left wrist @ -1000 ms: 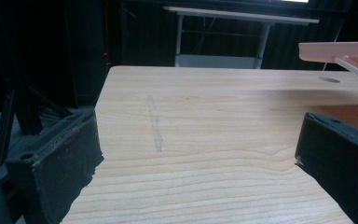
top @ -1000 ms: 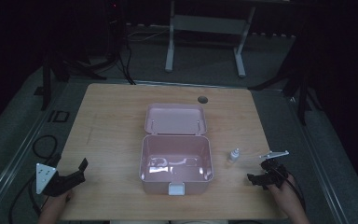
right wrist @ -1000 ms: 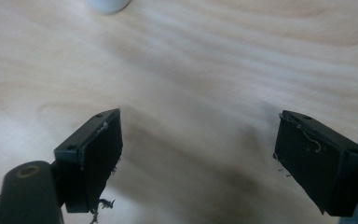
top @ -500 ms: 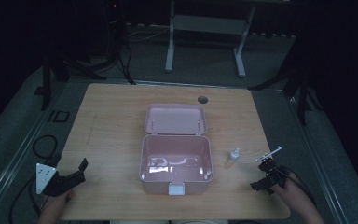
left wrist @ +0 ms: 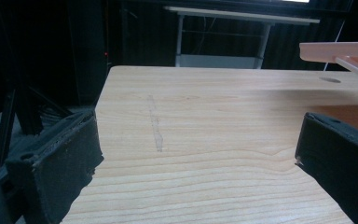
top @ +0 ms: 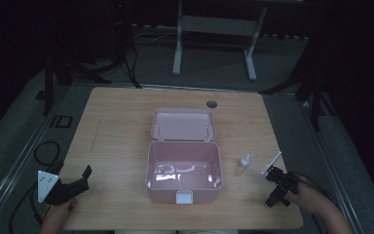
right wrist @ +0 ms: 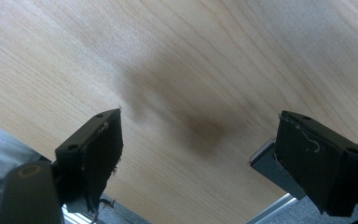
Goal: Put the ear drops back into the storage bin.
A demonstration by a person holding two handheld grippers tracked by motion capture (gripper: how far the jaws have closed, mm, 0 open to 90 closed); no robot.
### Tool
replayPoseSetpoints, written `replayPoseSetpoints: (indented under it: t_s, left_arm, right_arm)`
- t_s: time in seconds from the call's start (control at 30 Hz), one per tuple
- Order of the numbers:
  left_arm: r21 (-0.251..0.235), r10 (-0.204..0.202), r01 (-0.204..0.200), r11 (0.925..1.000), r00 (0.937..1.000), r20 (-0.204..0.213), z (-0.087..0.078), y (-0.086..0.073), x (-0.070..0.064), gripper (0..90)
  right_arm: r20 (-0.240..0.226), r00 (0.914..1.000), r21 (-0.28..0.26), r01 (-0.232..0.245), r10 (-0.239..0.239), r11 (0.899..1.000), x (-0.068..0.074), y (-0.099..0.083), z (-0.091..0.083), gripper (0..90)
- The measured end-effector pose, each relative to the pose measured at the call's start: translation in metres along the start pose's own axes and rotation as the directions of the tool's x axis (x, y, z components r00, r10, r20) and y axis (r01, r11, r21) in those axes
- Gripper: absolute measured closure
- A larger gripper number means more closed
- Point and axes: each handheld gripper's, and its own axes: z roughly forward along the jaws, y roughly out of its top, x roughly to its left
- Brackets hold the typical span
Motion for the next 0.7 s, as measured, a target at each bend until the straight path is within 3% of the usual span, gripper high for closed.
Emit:
replayPoseSetpoints:
  t_s: [0.17,0.23,0.4,0.53,0.63,0.7]
  left_arm:
    - [0.0,-0.001,0.001,1.0,1.0,0.0,0.0,0.0,0.0,0.4]
    - [0.0,-0.003,0.003,1.0,1.0,0.0,0.0,0.0,0.0,0.4]
    - [0.0,-0.004,0.004,1.0,1.0,0.0,0.0,0.0,0.0,0.4]
    - [0.002,-0.002,0.002,1.0,1.0,0.0,0.0,0.0,0.0,0.4]
    - [0.003,-0.005,0.005,1.0,1.0,0.002,0.0,0.0,0.0,0.4]
    - [0.004,-0.005,0.005,1.0,1.0,0.002,0.0,0.0,0.001,0.4]
  right_arm:
    - [-0.003,1.0,-0.031,-0.008,0.008,0.999,-0.003,0.006,-0.003,13.5]
    - [0.017,0.9998,-0.046,-0.007,0.007,0.999,-0.004,0.008,-0.005,13.4]
    - [0.03,0.9993,-0.079,0.025,-0.023,0.997,-0.007,0.017,-0.01,13.0]
    - [0.022,0.9995,-0.083,0.023,-0.021,0.996,-0.009,0.023,-0.013,13.0]
    - [0.036,0.9993,-0.075,0.016,-0.014,0.997,-0.012,0.03,-0.015,14.6]
    - [0.034,0.9994,-0.081,0.006,-0.003,0.997,-0.014,0.035,-0.017,20.6]
